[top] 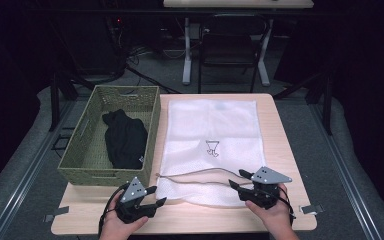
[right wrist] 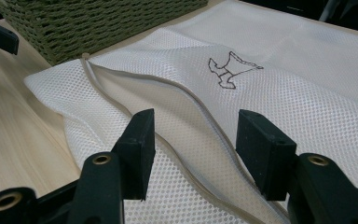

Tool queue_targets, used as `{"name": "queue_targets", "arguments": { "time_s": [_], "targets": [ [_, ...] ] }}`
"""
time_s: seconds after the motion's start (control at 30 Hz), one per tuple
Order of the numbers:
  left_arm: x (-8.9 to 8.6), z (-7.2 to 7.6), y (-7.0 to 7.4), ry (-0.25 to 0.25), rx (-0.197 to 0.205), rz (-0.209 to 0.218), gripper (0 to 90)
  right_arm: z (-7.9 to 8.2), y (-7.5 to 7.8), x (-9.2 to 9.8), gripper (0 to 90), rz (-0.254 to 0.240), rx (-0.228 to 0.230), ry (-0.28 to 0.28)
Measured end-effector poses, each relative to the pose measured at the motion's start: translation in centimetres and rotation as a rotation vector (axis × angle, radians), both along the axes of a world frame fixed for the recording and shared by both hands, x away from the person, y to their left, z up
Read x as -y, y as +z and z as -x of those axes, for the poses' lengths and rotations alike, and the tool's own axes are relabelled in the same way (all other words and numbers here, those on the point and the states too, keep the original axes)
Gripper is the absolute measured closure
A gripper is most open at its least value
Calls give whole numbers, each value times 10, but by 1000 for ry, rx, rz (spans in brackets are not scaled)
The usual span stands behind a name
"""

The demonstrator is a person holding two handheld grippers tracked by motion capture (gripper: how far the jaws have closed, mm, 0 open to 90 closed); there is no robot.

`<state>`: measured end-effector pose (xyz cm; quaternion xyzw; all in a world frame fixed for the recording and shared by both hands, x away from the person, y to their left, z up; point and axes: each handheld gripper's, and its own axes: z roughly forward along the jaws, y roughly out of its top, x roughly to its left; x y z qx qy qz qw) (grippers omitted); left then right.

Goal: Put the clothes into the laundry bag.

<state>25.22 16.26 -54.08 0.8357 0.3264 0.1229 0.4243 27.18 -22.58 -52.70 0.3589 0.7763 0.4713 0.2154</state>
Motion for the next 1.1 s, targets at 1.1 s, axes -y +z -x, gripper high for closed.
{"name": "queue_targets", "arguments": {
  "time_s": [1.1],
  "targets": [
    [-23, -49, 90, 177, 8, 11, 389, 2, 2, 2, 438, 35, 30, -20]
  ]
}}
